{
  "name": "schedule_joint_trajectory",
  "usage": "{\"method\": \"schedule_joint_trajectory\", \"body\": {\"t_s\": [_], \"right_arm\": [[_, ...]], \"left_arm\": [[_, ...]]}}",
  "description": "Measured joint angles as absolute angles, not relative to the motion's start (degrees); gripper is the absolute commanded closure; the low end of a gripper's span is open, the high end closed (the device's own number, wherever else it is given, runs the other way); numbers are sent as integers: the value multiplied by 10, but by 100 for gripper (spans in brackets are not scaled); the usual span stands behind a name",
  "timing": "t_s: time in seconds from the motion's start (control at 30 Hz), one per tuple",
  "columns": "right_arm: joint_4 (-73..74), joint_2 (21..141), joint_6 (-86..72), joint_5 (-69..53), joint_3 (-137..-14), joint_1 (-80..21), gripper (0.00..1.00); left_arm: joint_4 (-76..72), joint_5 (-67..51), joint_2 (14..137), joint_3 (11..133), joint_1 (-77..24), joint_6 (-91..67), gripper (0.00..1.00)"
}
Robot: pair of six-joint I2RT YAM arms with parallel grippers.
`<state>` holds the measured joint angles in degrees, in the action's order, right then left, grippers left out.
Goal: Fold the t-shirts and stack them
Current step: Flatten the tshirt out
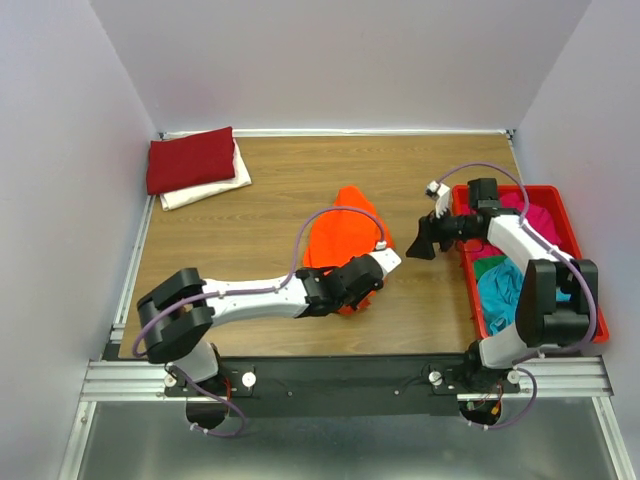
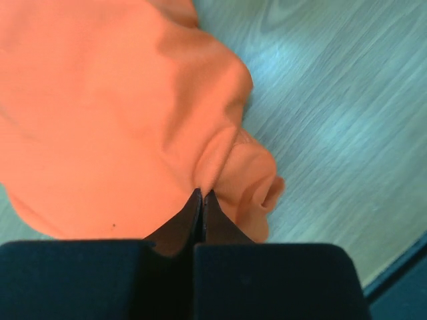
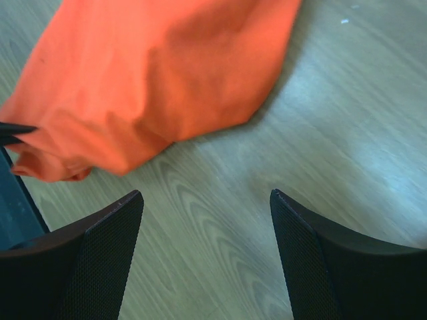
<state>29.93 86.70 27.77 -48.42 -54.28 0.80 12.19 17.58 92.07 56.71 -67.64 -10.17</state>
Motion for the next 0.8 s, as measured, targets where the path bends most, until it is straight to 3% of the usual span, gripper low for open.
{"method": "schedule_joint_trajectory", "body": {"t_s": [0.43,0.6,0.67,0.77,0.8], "right_arm": [[319,990,309,-445,-590,-93,27],[320,1031,294,-431,-621,-139,36],[321,1039,285,-432,-632,-148,44],[322,1047,269,-434,-648,-149,63],[323,1052,264,-437,-657,-149,75]], "left_arm": [[78,141,816,500,-665,-110,100],[69,121,781,479,-650,-115,100],[61,111,767,470,-641,-117,100],[52,97,750,461,-630,-121,100],[48,90,744,458,-624,-121,100]]}}
